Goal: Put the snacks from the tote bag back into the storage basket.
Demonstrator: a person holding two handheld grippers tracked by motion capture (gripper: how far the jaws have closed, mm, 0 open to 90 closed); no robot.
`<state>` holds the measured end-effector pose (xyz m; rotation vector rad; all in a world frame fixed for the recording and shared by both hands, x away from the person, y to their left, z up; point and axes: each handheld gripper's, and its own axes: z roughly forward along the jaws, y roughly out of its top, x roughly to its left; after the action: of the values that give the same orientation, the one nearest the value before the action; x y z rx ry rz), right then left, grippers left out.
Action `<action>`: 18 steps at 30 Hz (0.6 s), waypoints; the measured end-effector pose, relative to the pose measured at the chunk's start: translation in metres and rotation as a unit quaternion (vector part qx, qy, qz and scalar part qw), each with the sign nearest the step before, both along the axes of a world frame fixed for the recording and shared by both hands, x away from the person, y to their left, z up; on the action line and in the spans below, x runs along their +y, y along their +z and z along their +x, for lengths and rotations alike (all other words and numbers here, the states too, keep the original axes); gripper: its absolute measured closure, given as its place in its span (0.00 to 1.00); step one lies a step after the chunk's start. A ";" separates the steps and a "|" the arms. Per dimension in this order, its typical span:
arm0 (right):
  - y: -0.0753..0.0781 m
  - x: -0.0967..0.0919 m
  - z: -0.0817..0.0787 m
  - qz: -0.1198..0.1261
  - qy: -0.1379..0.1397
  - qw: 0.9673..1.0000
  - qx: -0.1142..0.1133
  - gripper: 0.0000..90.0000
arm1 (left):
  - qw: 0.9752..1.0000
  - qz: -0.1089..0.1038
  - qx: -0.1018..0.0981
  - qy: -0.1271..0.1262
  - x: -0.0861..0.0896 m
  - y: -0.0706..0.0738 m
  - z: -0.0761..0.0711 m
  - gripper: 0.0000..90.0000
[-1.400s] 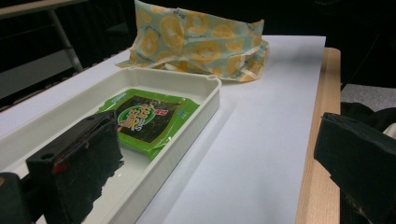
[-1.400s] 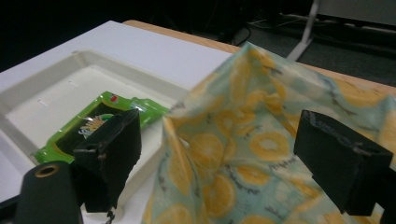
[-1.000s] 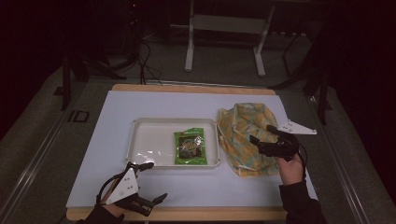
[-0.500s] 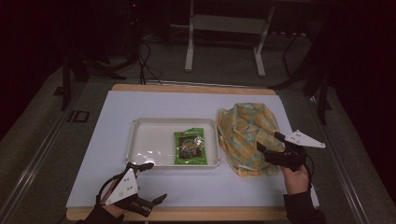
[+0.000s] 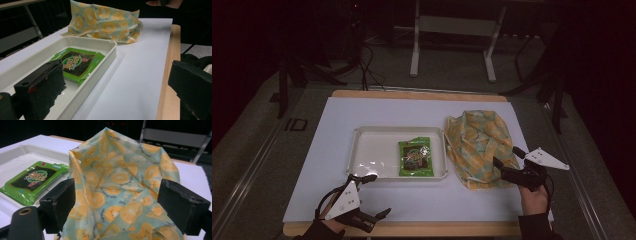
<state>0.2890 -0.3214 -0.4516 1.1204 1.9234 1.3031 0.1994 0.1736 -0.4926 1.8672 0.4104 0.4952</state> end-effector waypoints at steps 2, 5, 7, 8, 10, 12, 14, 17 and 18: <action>-0.001 -0.001 -0.002 -0.003 -0.002 1.000 -0.005 0.16 | 1.000 0.000 0.000 0.000 0.000 0.000 0.000 0.01; -0.005 -0.004 -0.004 -0.002 -0.005 1.000 -0.008 0.16 | 1.000 0.000 0.001 0.000 0.000 0.000 0.000 0.01; -0.007 -0.006 -0.006 -0.002 -0.006 1.000 -0.008 0.16 | 1.000 -0.001 0.001 0.000 0.000 0.000 0.000 0.01; -0.008 -0.006 -0.007 -0.008 -0.009 1.000 -0.013 0.16 | 1.000 -0.001 0.001 0.000 0.000 0.000 0.000 0.01; -0.008 -0.006 -0.009 -0.013 -0.012 1.000 -0.016 0.16 | 1.000 -0.001 0.001 0.000 0.000 0.000 0.000 0.01; -0.007 -0.007 -0.010 -0.016 -0.015 0.999 -0.023 0.16 | 1.000 -0.001 0.001 -0.001 0.000 0.000 0.000 0.01; -0.006 -0.007 -0.010 -0.023 -0.021 0.999 -0.032 0.16 | 1.000 -0.001 0.001 -0.002 0.000 0.000 0.000 0.01; -0.007 -0.008 -0.009 -0.023 -0.024 0.999 -0.029 0.16 | 1.000 -0.001 0.001 -0.002 0.000 0.000 0.000 0.01; -0.008 -0.008 -0.009 -0.025 -0.025 0.999 -0.027 0.16 | 1.000 -0.002 0.001 -0.002 0.000 0.000 0.000 0.01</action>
<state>0.2802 -0.3293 -0.4594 1.0902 1.8665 1.2406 0.1990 0.1737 -0.4925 1.8650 0.4081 0.4905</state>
